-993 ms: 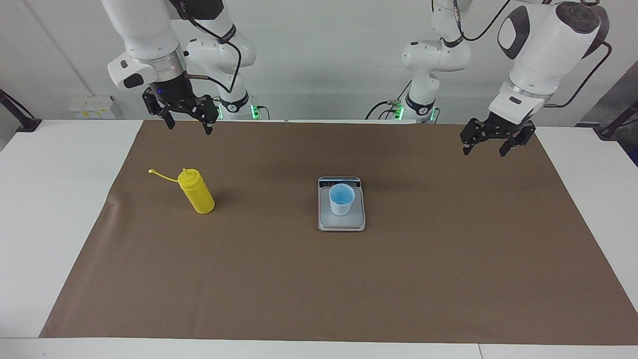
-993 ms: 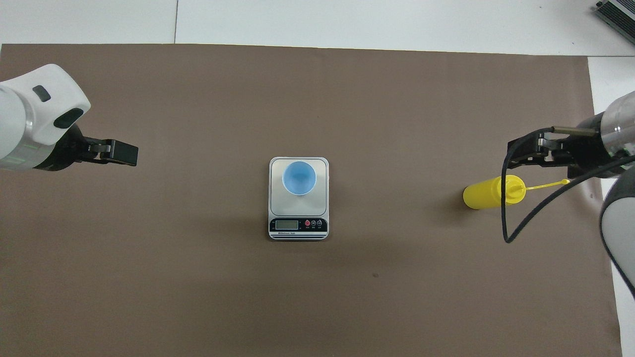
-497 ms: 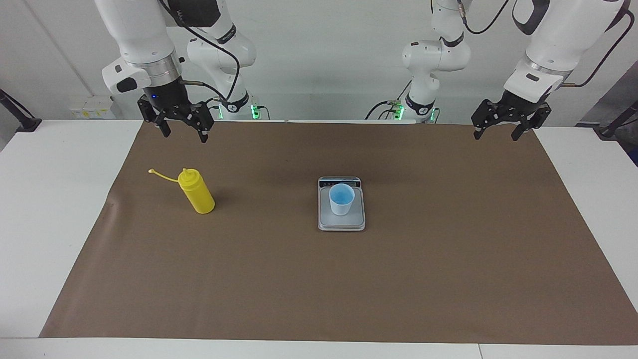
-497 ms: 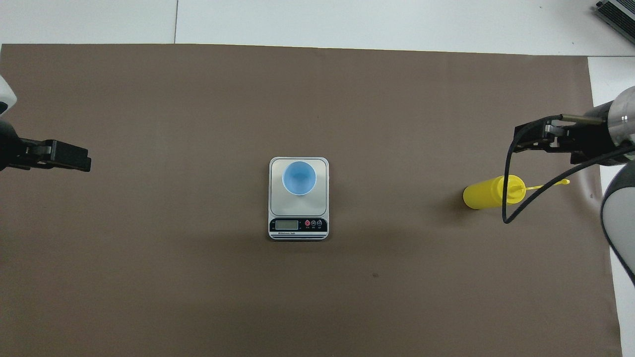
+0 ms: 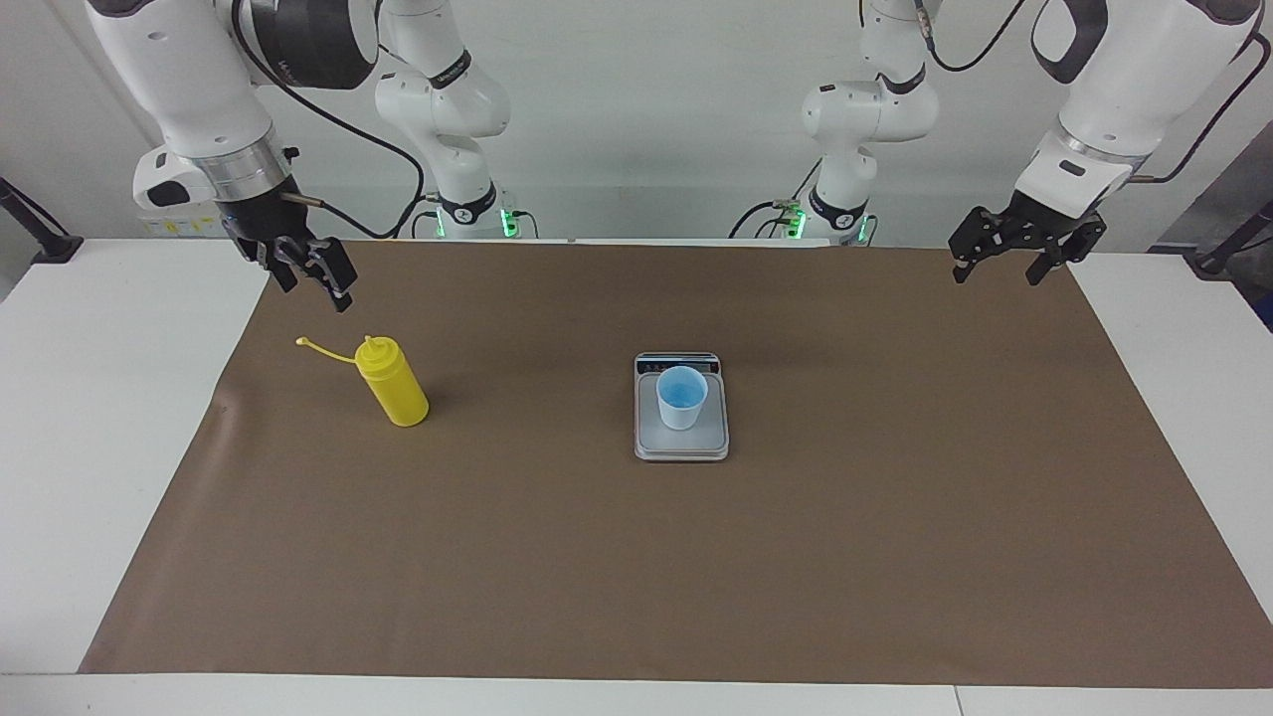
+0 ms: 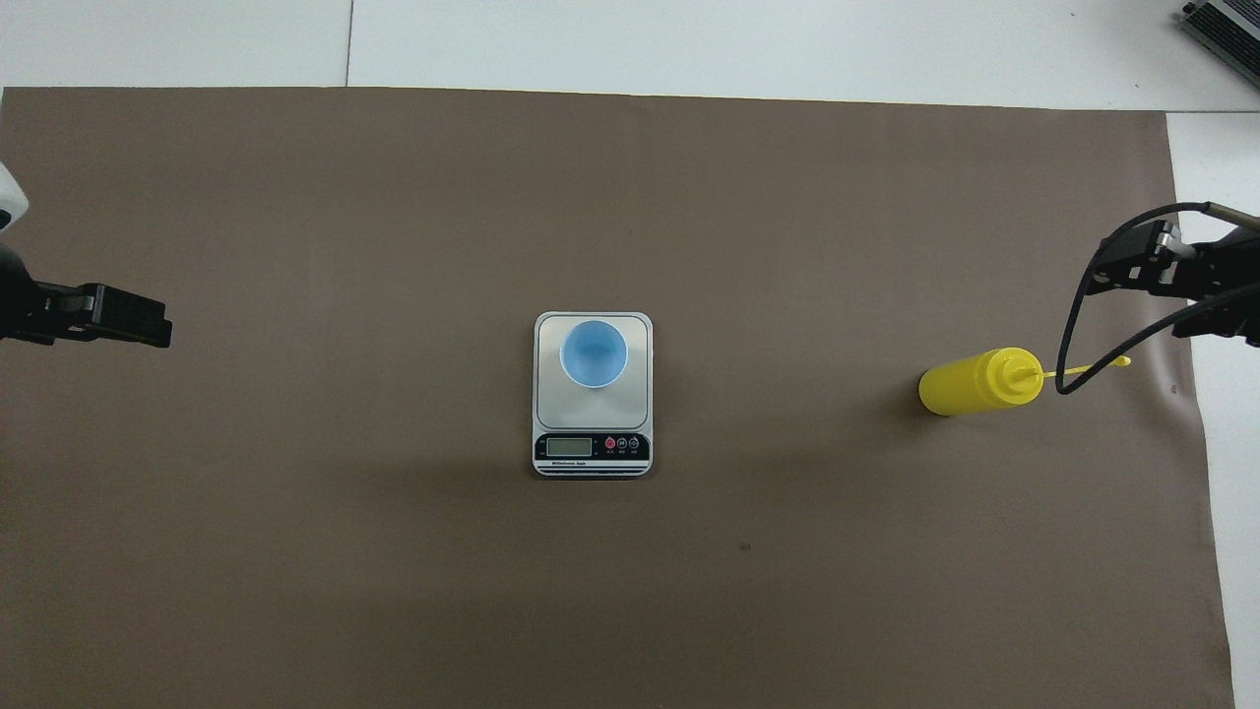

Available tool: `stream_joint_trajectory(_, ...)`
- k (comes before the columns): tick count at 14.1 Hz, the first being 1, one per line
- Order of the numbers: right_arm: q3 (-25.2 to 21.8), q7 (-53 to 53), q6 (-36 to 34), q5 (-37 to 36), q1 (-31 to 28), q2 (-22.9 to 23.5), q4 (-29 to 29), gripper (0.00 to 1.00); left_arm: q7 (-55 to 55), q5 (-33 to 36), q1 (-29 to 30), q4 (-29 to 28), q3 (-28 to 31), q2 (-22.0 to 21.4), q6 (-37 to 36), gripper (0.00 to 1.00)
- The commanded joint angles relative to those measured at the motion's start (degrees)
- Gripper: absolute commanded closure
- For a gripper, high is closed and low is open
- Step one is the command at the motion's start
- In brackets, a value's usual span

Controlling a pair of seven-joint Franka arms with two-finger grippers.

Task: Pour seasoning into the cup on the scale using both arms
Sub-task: 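Open the right gripper and move it over the yellow bottle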

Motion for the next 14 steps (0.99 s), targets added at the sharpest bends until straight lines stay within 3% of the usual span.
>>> stream_joint_trajectory(1,0.5,10.1,1.9,5.7,-3.2,1.0,-2.0,0.12,2.2,0.6,0.9,-1.9,-0.4,-1.3,1.4,0.0)
stream_joint_trajectory(4,0.4,18.2,1.9,10.3,-5.2,4.4,-1.8,0.09,2.2,0.8,0.3,-1.9,-0.4,-1.4,1.0,0.0)
stream_joint_trajectory(7,0.4,18.9,0.3,17.0,-9.7,8.2,-1.6,0.0,2.3,0.8,0.1,-2.0,-0.5,-1.4,0.8,0.0)
stream_joint_trajectory(14,-0.9,24.2,-2.6,21.5,-12.4,15.2,1.1,0.0,2.3,0.8,0.7,-2.7,-0.6,-1.8,1.4,0.0)
